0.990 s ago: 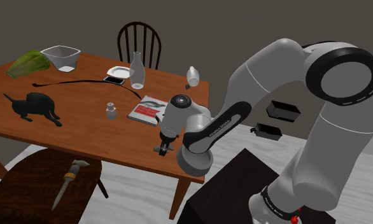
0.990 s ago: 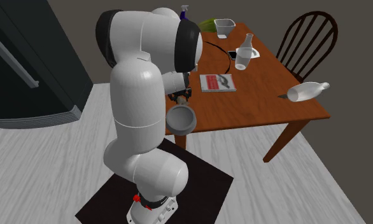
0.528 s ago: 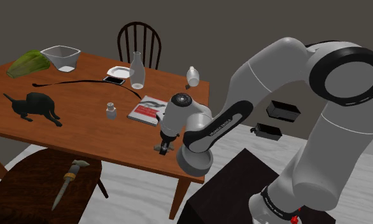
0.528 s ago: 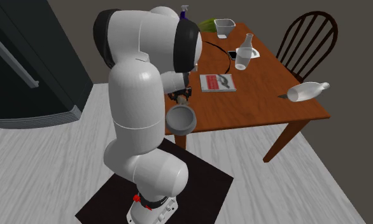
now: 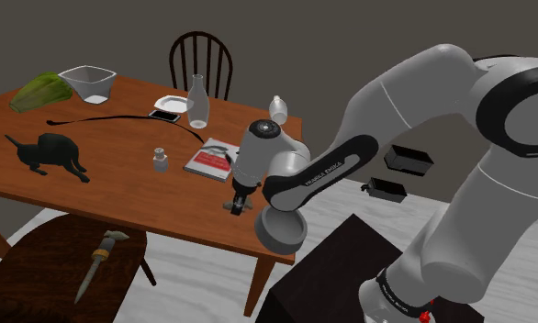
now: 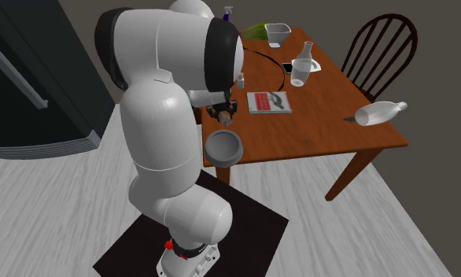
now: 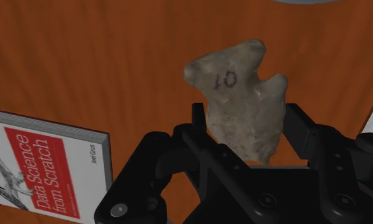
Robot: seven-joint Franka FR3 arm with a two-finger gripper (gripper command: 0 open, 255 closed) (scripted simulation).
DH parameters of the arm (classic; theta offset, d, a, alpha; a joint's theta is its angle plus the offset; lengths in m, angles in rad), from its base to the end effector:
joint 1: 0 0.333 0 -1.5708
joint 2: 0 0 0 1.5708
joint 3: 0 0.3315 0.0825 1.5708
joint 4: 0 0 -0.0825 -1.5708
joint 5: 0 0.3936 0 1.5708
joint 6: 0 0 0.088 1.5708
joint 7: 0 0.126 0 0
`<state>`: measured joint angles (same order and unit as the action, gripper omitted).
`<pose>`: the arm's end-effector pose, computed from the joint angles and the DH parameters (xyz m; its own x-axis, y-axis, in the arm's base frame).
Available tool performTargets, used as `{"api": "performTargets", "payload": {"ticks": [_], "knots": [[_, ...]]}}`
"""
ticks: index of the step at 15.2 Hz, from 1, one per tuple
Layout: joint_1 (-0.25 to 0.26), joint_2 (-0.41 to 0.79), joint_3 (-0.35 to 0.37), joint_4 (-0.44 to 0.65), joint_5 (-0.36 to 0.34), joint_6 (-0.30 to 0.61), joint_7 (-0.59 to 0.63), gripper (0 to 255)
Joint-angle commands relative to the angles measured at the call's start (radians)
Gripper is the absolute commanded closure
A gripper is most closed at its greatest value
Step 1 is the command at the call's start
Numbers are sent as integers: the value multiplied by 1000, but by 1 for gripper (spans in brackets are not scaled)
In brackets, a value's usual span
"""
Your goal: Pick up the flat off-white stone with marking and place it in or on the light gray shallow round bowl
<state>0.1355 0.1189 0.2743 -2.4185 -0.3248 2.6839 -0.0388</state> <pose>0.4712 0.2141 0.2654 0.7357 0.6654 0.1267 0.6475 -0.7457 0.1569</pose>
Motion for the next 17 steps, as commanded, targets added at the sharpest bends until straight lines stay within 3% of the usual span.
{"api": "performTargets", "payload": {"ticks": [1,12,13,17], "knots": [[-4,-23,7,3,27,-23,-23,255],[-7,-123,20,27,125,-136,-106,255],[-7,-123,20,27,125,-136,-106,0],[-29,-31,-6,22,74,-110,-50,0]]}}
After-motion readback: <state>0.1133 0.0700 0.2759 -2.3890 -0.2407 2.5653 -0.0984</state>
